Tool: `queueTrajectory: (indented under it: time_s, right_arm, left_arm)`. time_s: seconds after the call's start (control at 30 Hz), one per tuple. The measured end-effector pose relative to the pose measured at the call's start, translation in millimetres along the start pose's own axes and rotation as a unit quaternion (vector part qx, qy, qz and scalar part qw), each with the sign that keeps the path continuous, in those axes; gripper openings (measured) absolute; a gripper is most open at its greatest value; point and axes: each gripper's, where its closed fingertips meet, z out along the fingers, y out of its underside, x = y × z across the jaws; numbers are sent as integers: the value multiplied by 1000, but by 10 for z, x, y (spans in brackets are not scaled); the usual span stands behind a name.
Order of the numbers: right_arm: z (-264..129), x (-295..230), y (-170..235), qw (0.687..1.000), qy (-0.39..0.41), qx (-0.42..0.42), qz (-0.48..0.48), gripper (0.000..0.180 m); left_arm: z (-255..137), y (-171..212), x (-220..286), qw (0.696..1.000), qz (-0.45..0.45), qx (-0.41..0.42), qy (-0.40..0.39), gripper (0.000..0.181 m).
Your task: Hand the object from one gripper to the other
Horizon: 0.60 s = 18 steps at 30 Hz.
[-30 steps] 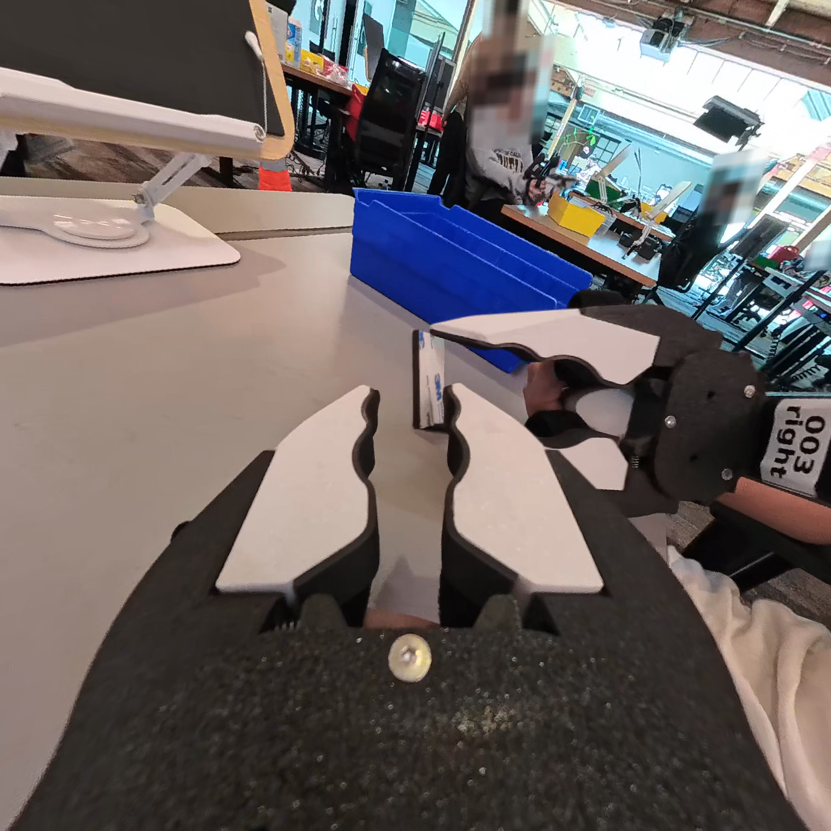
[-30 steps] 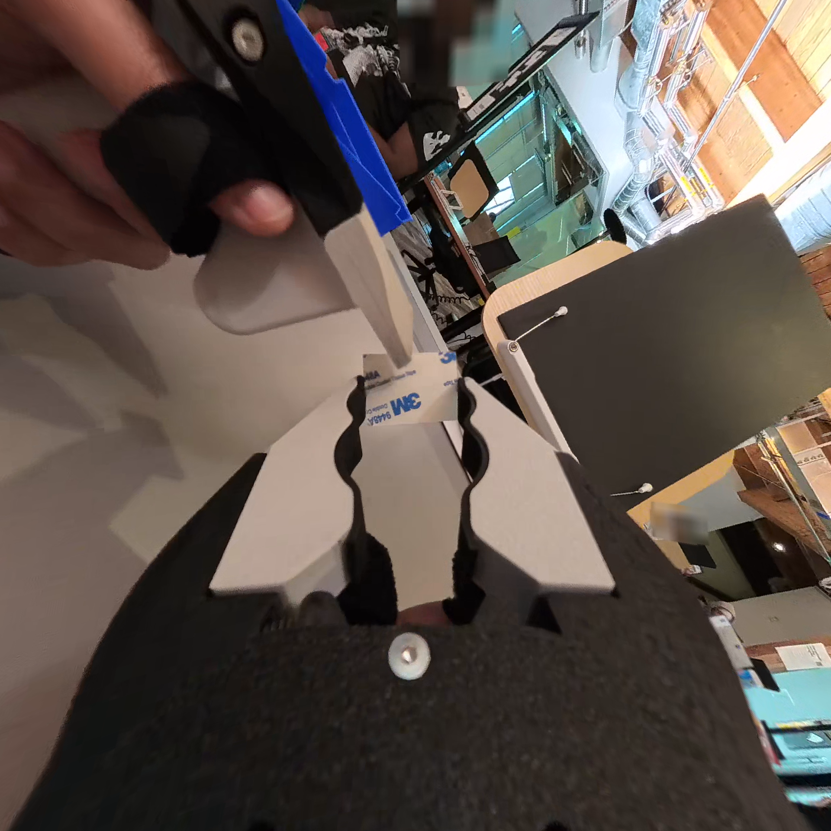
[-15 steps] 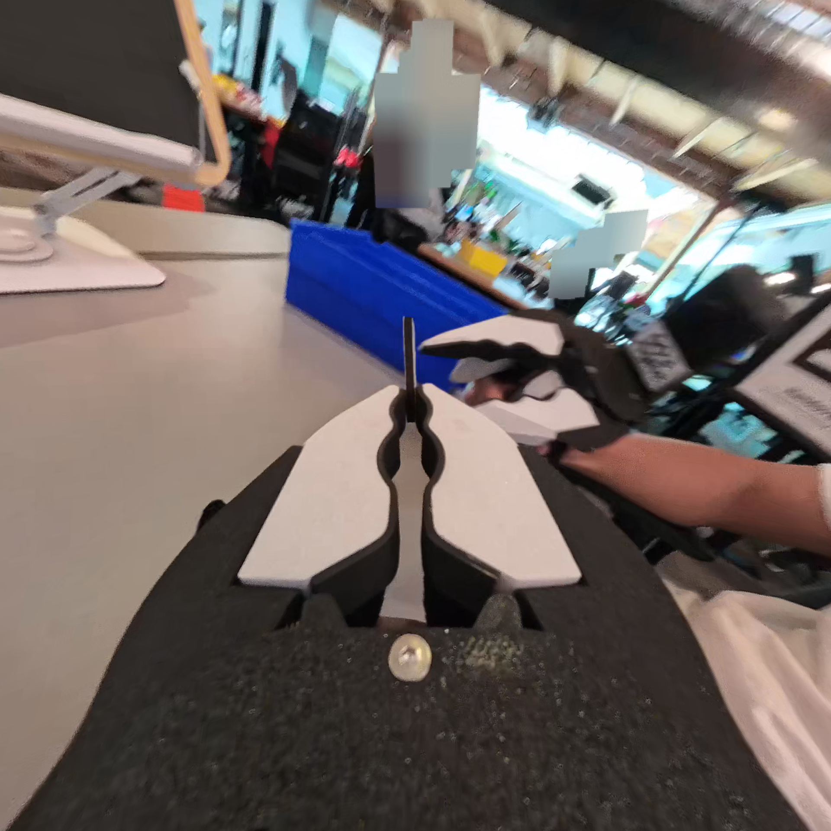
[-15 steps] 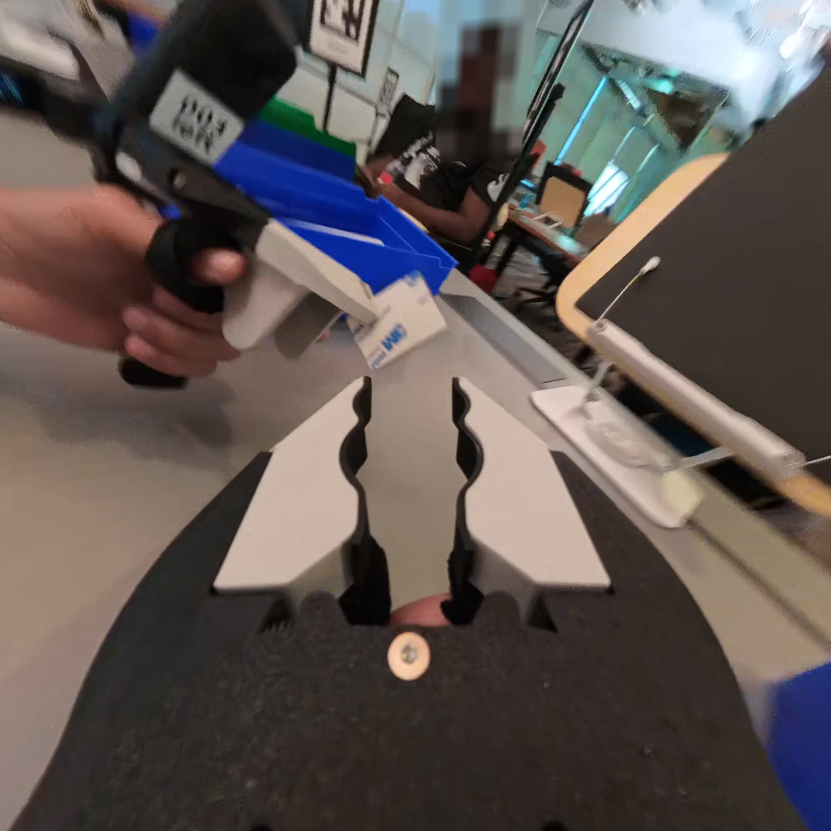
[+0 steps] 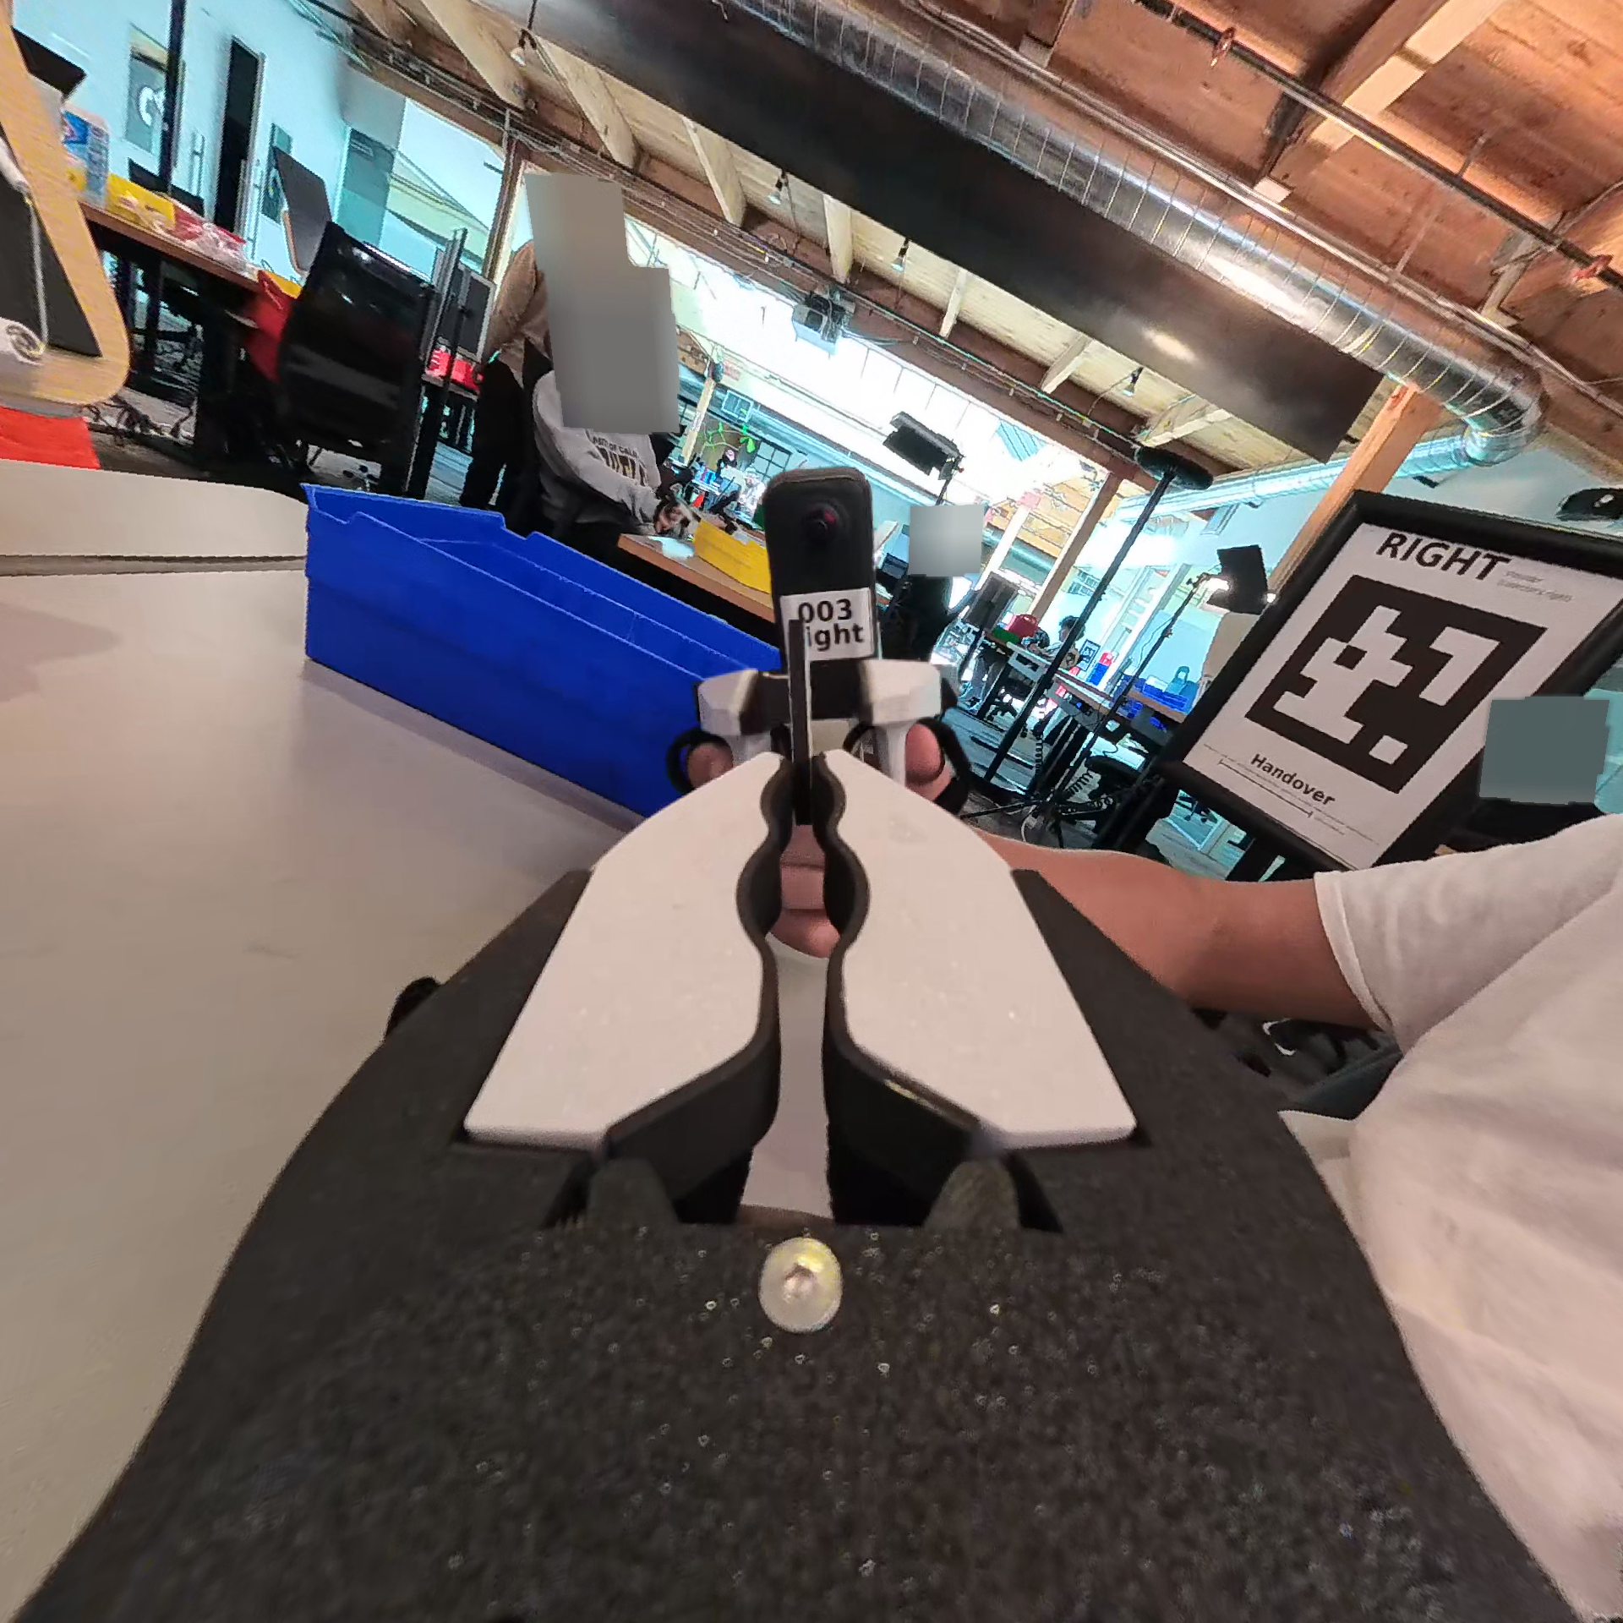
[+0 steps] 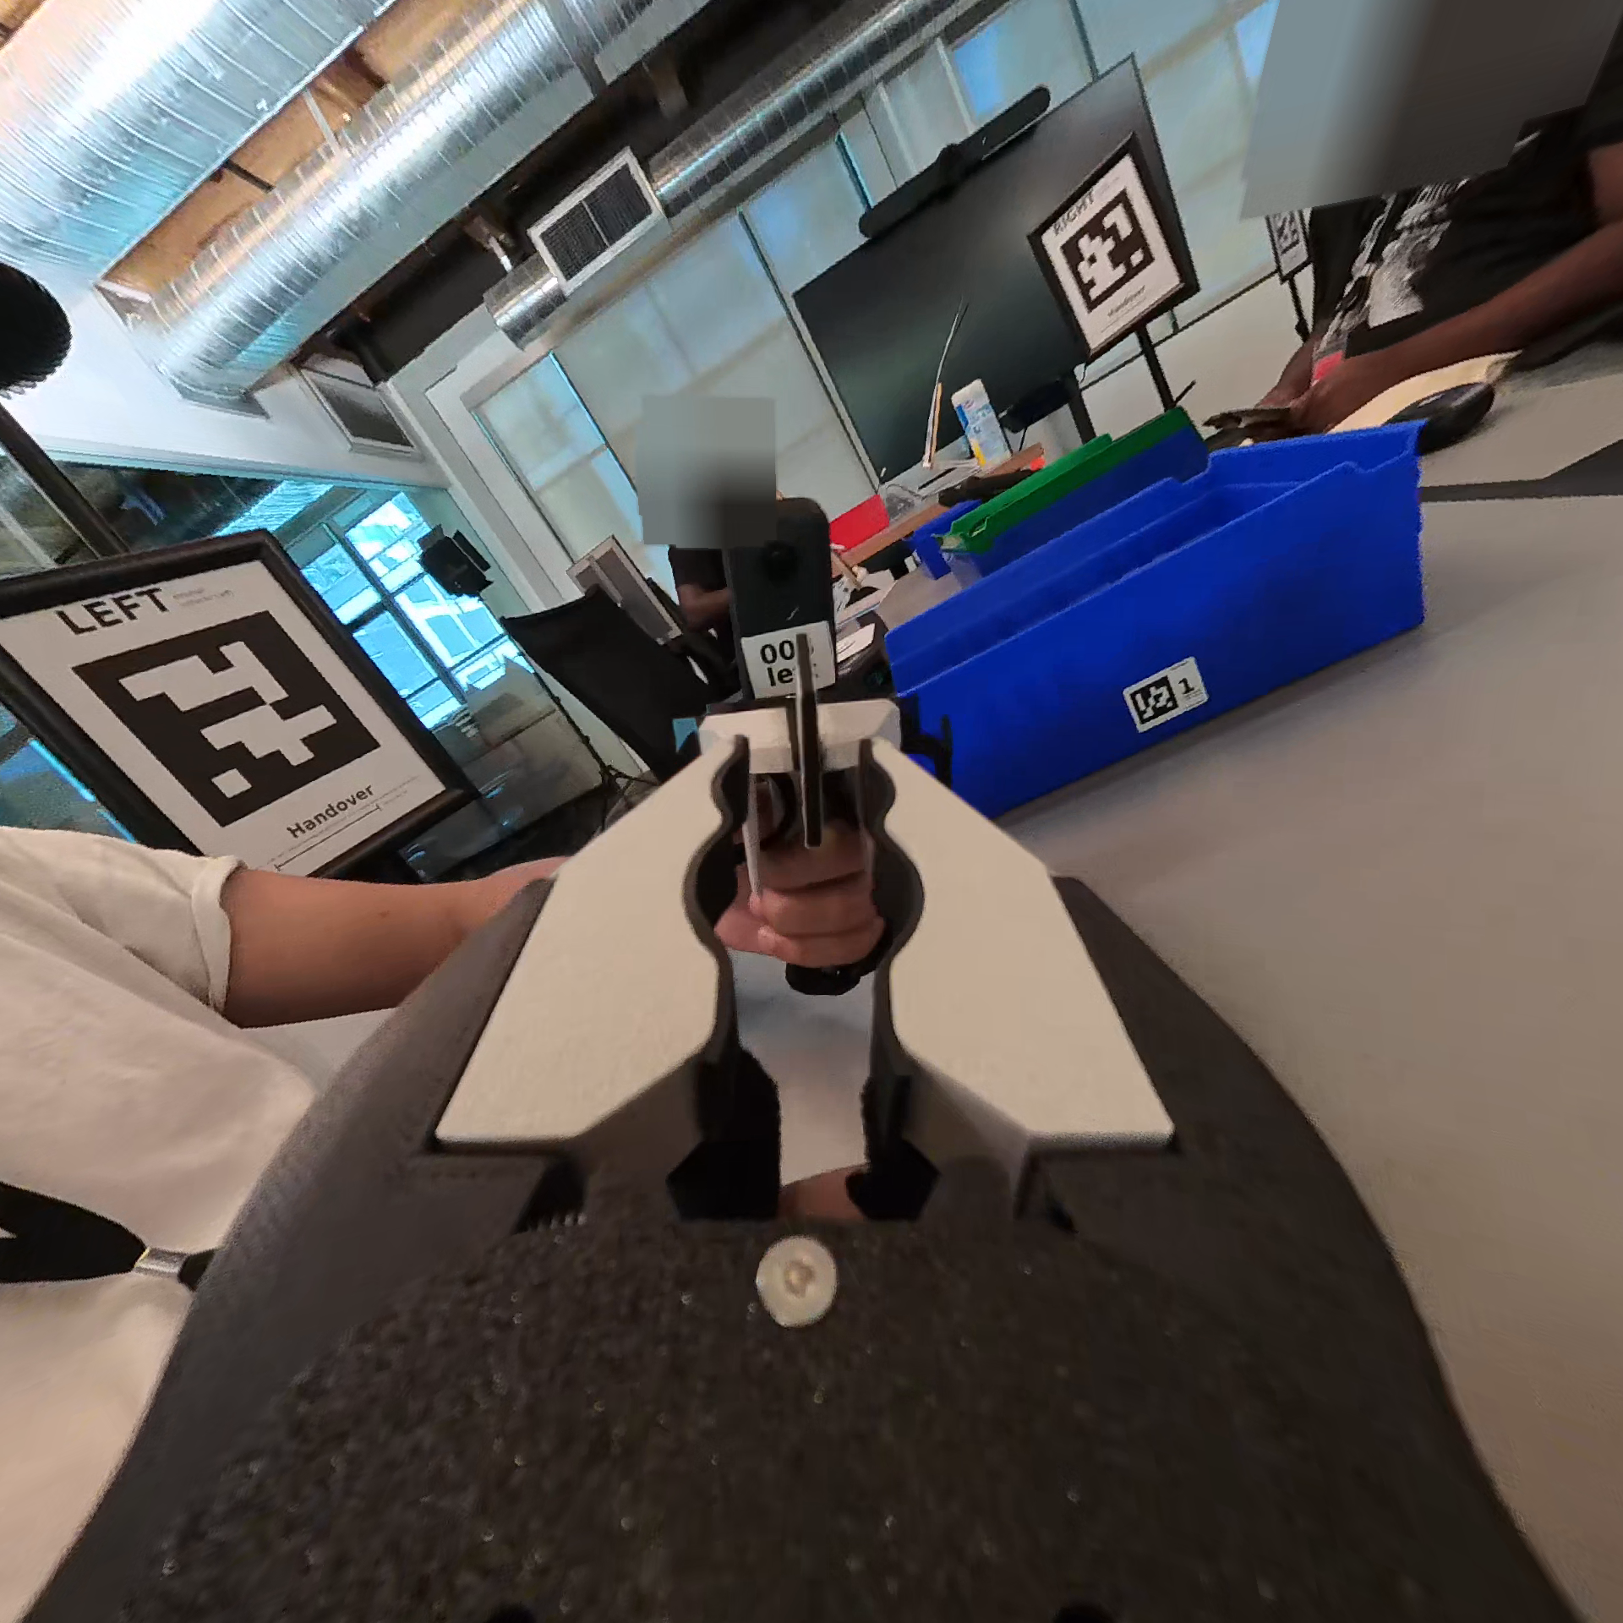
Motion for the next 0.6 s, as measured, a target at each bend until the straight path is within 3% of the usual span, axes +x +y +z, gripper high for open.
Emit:
queueTrajectory:
  time_s: [0.07, 0.17, 0.3, 0.4, 0.5, 0.53, 0.6]
  right_arm:
    - [5, 5, 17, 1000, -3, -3, 6, 4]
    - [3, 12, 29, 1000, -1, -10, -5, 3]
    - [-86, 62, -151, 1000, 16, 16, -15, 3]
    - [-249, 138, -651, 994, 84, 4, -64, 3]
    - [-536, -90, -1260, 989, 116, -58, -66, 3]
    - [-715, -125, -1359, 981, 148, -102, -72, 3]
    - [-1318, 29, -1451, 937, 289, -179, -84, 3]
  left_arm:
    - [4, 26, -4, 1000, -2, -3, 0, 3]
    - [9, 81, -2, 1000, 13, -11, 1, 3]
    - [-26, 133, -89, 997, 58, -31, -47, 33]
    - [-112, 262, -88, 991, 85, -71, -80, 34]
    - [-183, 405, -219, 973, 109, -119, -165, 32]
    - [-229, 494, -222, 966, 112, -141, -186, 32]
    - [-361, 677, -145, 952, 123, -172, -220, 31]
